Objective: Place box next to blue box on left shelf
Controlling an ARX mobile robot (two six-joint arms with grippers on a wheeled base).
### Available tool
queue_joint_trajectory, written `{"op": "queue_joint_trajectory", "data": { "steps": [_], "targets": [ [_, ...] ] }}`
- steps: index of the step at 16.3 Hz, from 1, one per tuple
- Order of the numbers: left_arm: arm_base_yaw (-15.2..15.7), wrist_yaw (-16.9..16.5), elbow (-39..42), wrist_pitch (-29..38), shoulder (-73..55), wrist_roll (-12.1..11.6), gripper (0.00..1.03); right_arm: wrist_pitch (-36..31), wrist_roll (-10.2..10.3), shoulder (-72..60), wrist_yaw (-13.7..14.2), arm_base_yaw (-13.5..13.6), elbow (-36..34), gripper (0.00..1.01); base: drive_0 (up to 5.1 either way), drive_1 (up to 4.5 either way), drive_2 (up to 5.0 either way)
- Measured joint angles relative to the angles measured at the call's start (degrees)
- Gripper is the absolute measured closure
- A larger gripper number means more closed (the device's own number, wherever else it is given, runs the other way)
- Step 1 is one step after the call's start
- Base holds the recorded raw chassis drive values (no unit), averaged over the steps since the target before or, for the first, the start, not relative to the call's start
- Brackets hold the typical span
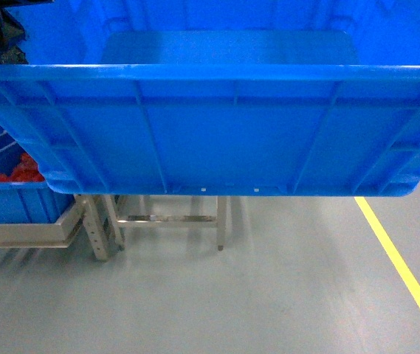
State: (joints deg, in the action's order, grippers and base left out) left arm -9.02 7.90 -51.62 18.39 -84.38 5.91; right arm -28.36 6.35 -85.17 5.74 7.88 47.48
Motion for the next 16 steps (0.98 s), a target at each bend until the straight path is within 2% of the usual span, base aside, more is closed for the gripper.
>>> {"op": "queue_joint_trajectory", "data": {
  "steps": [9,16],
  "targets": [
    [-0.1,0.0,0.0,-0.1,0.0,0.0,0.95,0.0,0.0,-0.1,0.0,-0.1,0.0,0.94,-0.1,4.13,-4.3],
    [-0.1,0.0,0.0,-0.2,0.0,0.0,0.95,0.1,0.0,-0.1,0.0,0.0,0.0,0.94,-4.7,2.52,2.5]
  ]
}}
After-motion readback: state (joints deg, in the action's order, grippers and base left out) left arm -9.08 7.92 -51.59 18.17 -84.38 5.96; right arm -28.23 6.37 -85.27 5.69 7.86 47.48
